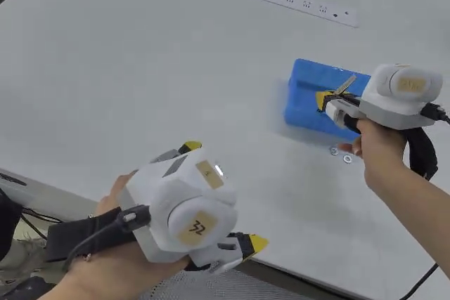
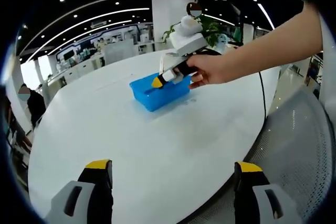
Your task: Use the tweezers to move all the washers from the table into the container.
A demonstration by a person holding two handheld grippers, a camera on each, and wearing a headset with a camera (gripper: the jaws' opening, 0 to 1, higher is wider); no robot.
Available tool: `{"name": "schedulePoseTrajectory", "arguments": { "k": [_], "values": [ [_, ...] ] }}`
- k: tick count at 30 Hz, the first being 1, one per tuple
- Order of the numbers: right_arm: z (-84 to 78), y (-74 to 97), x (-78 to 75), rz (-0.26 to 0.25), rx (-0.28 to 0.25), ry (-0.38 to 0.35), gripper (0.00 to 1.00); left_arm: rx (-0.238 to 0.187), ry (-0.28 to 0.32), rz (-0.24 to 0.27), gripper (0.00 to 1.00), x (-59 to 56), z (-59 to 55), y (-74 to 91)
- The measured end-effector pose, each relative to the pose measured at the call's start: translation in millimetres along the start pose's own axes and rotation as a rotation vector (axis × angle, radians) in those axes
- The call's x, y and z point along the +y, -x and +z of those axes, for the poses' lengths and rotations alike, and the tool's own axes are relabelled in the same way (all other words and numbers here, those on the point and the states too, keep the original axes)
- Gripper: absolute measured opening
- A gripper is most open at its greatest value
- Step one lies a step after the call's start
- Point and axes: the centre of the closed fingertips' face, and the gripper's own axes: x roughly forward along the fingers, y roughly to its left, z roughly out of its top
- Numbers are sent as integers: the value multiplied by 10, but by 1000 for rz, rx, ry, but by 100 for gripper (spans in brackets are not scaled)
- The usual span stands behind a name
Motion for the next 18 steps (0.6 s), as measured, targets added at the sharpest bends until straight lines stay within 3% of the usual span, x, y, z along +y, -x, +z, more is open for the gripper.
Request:
{"name": "schedulePoseTrajectory", "arguments": {
  "k": [8, 10, 15, 18],
  "values": [
    [-14, -3, 16, 8, 3, 3, 4, -6, -8, 8, 99, 7, 9, 8],
    [-11, -7, 7, 6, 5, 5, 4, -41, -7, 23, 99, 34, 70, 44],
    [-9, 34, -6, 7, 10, -8, 4, -73, 2, 38, 99, 66, 121, 72],
    [100, 112, -57, -18, -40, 3, 4, -72, -1, 39, 99, 66, 117, 70]
  ]
}}
